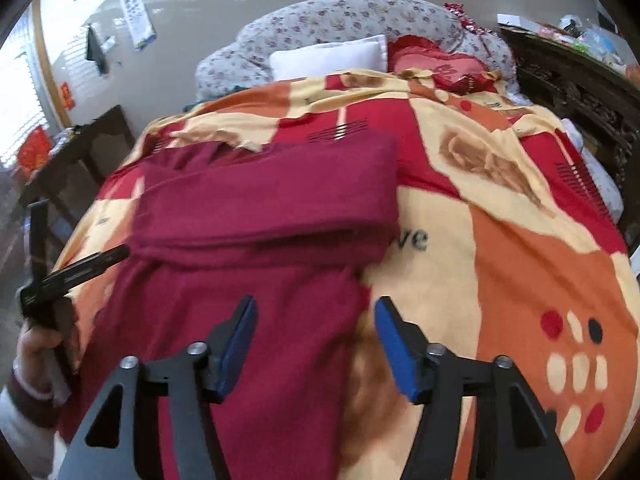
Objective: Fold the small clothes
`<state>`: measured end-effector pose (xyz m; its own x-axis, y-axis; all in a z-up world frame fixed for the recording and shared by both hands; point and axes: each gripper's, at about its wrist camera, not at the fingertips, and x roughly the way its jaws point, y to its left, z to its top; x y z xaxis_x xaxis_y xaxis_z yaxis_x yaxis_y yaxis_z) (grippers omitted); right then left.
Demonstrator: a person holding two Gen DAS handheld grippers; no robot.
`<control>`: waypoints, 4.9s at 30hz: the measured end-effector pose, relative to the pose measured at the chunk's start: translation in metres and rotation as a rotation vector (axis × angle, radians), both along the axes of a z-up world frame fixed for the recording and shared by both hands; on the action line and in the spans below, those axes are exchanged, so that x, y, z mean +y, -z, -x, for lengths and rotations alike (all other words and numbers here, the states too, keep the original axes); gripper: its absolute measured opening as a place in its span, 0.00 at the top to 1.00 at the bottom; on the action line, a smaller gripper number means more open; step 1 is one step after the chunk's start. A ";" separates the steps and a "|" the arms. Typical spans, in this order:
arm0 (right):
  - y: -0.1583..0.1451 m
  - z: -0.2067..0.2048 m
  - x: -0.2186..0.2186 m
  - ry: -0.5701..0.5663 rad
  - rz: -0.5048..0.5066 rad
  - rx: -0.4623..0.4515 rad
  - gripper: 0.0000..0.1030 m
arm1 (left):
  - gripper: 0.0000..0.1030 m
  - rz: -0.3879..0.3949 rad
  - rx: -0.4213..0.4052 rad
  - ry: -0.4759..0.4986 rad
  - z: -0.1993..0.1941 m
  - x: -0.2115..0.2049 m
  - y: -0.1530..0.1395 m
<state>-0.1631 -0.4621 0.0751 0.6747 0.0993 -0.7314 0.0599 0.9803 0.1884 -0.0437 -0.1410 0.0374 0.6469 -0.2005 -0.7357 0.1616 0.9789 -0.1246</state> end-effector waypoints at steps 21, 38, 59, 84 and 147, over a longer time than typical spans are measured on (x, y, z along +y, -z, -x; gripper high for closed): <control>0.044 0.112 0.022 -0.100 -0.115 0.131 0.20 | 0.11 0.013 0.147 0.139 0.128 0.059 0.014; 0.072 0.147 0.033 -0.205 -0.348 0.171 0.16 | 0.08 0.023 0.222 0.188 0.179 0.051 0.038; 0.070 0.157 0.008 -0.199 -0.440 0.170 0.33 | 0.44 0.129 0.285 0.334 0.178 0.051 0.035; 0.034 0.095 0.019 -0.347 -0.591 -0.070 0.90 | 0.93 0.283 0.232 0.450 0.127 0.046 -0.035; 0.012 -0.033 -0.032 -0.103 -0.208 -0.062 0.34 | 0.10 0.177 0.129 0.261 -0.022 0.049 0.004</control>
